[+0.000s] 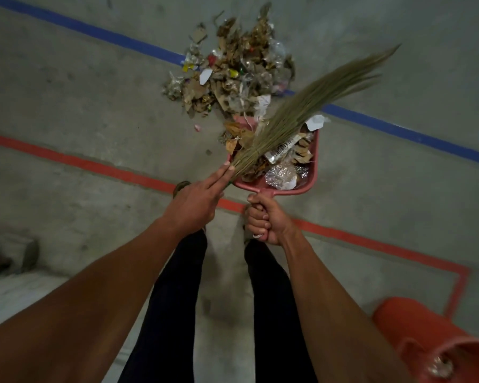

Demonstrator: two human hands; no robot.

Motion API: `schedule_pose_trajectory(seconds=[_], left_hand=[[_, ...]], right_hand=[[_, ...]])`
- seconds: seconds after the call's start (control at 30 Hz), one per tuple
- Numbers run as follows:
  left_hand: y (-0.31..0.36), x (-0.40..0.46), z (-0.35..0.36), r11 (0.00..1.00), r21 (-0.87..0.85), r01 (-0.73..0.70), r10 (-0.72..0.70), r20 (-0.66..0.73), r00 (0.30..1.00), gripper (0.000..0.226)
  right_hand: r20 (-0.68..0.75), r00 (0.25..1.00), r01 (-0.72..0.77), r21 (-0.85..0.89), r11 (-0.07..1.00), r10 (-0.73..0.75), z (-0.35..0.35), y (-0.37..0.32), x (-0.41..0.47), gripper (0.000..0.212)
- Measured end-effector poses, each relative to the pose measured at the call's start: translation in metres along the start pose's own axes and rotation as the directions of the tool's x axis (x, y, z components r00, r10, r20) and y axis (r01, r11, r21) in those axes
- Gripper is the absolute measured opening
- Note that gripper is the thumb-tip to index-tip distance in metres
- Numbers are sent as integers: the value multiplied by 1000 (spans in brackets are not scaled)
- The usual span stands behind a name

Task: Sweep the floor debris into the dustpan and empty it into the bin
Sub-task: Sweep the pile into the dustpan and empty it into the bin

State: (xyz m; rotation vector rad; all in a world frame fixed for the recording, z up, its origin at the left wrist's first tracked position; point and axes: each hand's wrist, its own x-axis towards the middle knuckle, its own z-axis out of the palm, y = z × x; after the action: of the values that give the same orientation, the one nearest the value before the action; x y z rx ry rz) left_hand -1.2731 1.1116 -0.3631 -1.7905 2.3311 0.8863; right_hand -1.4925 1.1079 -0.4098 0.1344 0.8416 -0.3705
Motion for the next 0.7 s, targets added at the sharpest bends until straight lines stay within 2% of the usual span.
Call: schedule_pose_trajectory(seconds=[0.17,0.37,0.53,0.7], left_hand=[[74,-4,-18,994,34,-103,102,36,994,71],[148,-11,-41,970,71,-232,225,90,970,83],[199,-21,-66,917,109,-383,366,146,919,90],[247,-31,-89,841,99,-532,505,209,838,86]], right_hand=[[46,996,77,46,996,-79,-17,-1,-84,41],[-64,979,198,85,976,-193,-26,13,-175,42],[-134,947,309,131,942,-292,-27,40,-243,43],[-164,897,436,191,879,-409,-29,75,-299,48]])
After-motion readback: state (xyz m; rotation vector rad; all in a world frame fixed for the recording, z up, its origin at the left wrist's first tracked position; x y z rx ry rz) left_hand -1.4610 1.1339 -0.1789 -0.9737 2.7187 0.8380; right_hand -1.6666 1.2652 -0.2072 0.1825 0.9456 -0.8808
